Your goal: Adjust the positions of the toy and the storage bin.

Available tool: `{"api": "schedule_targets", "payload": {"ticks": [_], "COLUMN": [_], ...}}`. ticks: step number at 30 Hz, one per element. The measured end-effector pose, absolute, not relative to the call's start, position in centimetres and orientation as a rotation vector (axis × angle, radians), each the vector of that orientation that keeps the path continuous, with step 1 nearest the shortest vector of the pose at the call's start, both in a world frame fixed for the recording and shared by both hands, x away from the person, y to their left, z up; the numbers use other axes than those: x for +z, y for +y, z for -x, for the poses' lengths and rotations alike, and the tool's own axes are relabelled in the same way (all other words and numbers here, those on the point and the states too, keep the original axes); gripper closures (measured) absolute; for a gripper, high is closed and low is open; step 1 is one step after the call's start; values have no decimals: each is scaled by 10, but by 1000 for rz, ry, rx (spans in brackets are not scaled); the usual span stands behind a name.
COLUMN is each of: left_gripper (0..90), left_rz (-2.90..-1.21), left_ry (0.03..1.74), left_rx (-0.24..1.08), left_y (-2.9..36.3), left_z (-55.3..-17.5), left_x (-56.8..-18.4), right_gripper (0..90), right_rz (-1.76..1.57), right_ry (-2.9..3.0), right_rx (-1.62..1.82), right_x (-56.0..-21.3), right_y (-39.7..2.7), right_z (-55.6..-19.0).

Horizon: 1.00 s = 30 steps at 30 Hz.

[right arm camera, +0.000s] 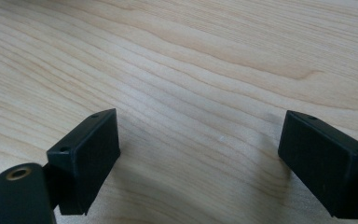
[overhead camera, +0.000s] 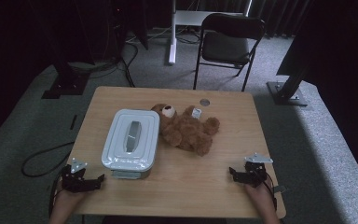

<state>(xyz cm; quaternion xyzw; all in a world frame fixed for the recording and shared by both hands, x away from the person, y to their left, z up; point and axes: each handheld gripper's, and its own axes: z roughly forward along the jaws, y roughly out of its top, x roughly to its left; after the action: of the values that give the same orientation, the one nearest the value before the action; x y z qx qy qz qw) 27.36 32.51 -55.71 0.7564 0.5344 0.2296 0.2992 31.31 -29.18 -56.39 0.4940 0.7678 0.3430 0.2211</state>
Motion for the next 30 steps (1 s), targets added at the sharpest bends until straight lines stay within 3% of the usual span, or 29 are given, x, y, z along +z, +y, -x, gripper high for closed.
{"api": "schedule_targets", "payload": {"ticks": [15,30], "left_gripper": [6,6], "left_rz": [-2003,-1995], "left_ry": [1420,1429], "left_rx": [616,618], "left_y": [326,326], "left_z": [-275,-276], "left_x": [-557,-558], "right_gripper": [116,120], "right_rz": [-1366,-1289], "right_ry": [2195,2226], "right_rx": [959,1060], "right_x": [-558,-526], "right_y": [-288,-265], "right_z": [-323,-341]}}
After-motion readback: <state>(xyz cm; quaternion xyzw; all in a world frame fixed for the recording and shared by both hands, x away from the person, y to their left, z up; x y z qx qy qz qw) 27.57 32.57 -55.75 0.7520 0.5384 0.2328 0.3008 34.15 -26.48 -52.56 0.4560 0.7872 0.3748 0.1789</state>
